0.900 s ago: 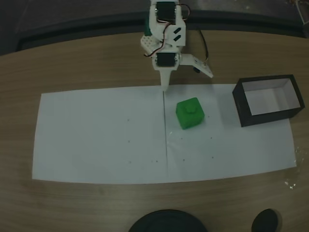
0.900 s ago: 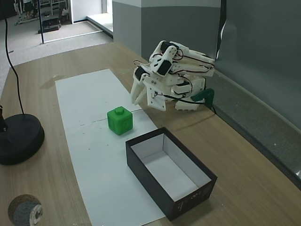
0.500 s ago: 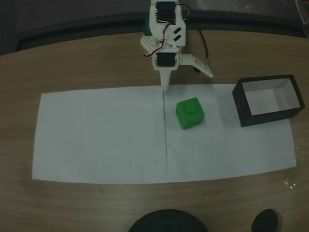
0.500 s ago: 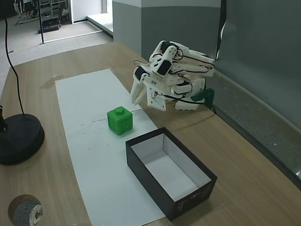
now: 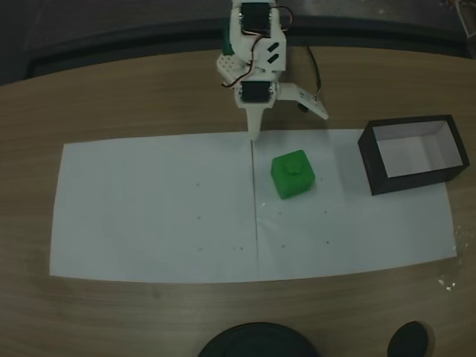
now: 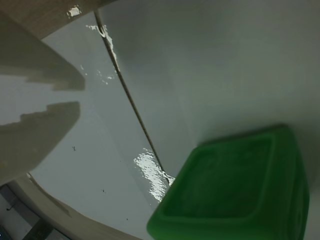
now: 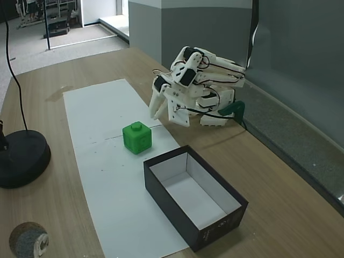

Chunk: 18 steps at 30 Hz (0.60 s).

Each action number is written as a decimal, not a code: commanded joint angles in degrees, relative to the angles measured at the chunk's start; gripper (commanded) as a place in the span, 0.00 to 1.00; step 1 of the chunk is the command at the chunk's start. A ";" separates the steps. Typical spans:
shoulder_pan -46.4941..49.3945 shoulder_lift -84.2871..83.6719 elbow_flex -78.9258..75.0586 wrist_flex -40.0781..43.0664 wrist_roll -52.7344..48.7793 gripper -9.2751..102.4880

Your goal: Grab a green square and put it in the box.

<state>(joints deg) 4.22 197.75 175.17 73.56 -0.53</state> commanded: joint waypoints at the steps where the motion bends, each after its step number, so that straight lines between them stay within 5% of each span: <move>1: -0.09 1.14 -3.34 0.53 0.35 0.08; 11: 6.59 1.14 -7.12 -18.28 -0.18 0.08; 18: 0.70 0.00 -23.38 -24.87 -0.18 0.11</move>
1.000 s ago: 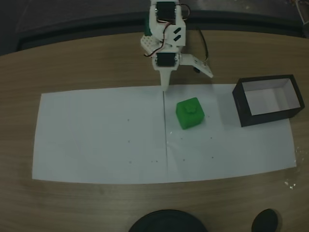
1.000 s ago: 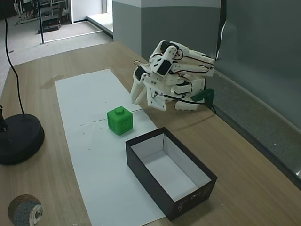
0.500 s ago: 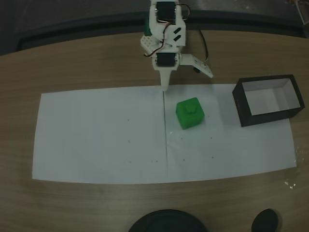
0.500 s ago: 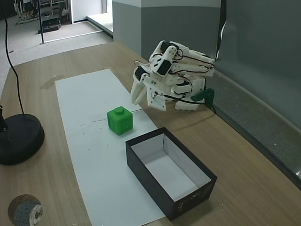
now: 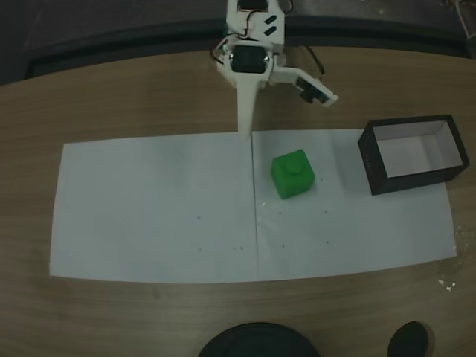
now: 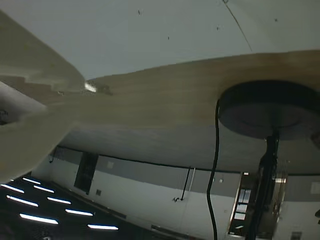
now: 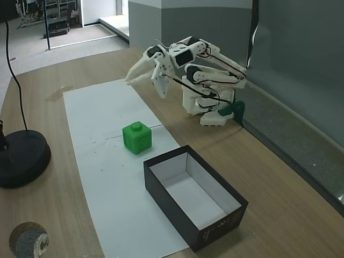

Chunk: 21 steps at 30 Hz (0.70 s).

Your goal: Grab a green square and put it in the box.

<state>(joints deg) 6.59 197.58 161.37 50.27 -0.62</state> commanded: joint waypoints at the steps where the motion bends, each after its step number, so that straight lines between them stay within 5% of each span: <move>1: -2.81 0.09 -11.87 -1.14 -0.09 0.13; 13: -17.58 -36.30 -37.71 27.86 -2.46 0.41; 21: -18.28 -69.35 -46.67 31.38 -6.15 0.47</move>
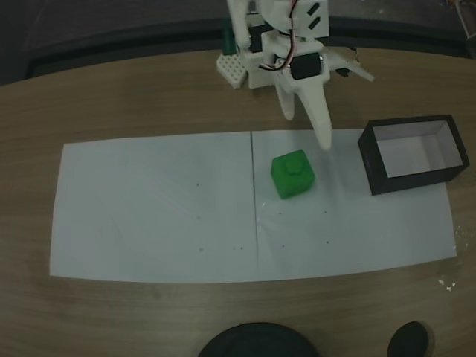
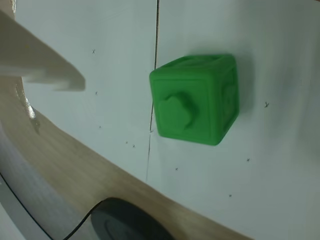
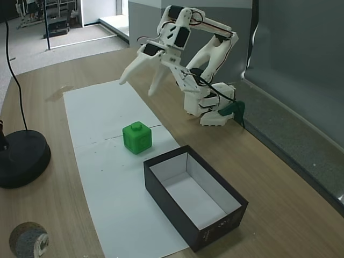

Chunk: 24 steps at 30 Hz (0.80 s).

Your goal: Grab a green square and put it in the box.

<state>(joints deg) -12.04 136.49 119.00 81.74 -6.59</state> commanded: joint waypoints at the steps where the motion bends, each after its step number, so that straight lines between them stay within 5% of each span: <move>1: 0.35 -11.25 -4.83 -0.26 -0.18 0.47; 24: 1.05 -35.33 -4.83 -9.14 0.35 0.42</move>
<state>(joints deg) -11.25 101.51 116.72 73.21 -6.59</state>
